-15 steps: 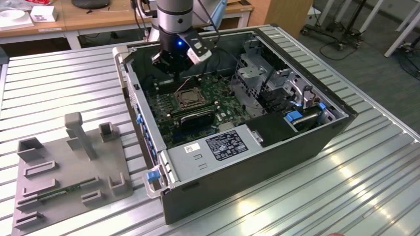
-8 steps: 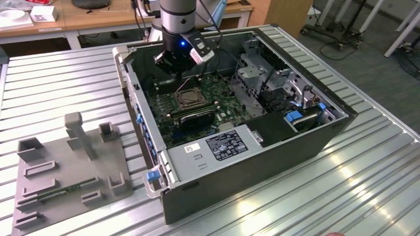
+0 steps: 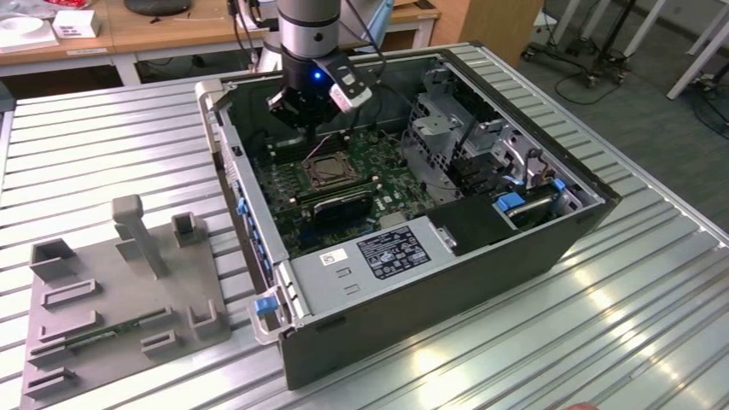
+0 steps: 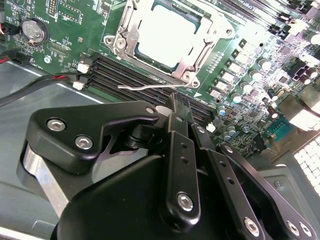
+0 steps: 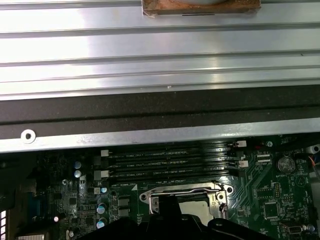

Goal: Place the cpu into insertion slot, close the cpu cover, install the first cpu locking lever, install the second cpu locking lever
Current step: 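Install the first cpu locking lever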

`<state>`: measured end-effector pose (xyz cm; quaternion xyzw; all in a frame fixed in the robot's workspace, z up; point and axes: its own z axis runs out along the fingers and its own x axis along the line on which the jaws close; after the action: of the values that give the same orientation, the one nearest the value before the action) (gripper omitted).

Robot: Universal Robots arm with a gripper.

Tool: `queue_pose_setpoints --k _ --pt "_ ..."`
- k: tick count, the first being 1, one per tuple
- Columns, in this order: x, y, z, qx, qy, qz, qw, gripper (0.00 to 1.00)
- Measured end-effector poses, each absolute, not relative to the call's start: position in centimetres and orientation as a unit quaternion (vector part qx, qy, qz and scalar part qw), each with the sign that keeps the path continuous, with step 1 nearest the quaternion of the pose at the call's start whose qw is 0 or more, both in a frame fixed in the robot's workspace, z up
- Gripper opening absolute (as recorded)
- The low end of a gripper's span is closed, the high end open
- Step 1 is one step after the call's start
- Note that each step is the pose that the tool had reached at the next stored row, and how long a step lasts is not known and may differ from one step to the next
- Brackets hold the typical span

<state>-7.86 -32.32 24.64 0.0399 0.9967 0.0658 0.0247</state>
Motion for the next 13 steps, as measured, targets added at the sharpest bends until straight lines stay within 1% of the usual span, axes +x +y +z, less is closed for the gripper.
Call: queue_pose_setpoints --k 10,13 --pt "-7.1 -32.3 24.5 0.040 0.997 0.066 0.025 0.11" --pt "-6.8 -32.3 24.5 0.040 0.996 0.072 0.024 0.11"
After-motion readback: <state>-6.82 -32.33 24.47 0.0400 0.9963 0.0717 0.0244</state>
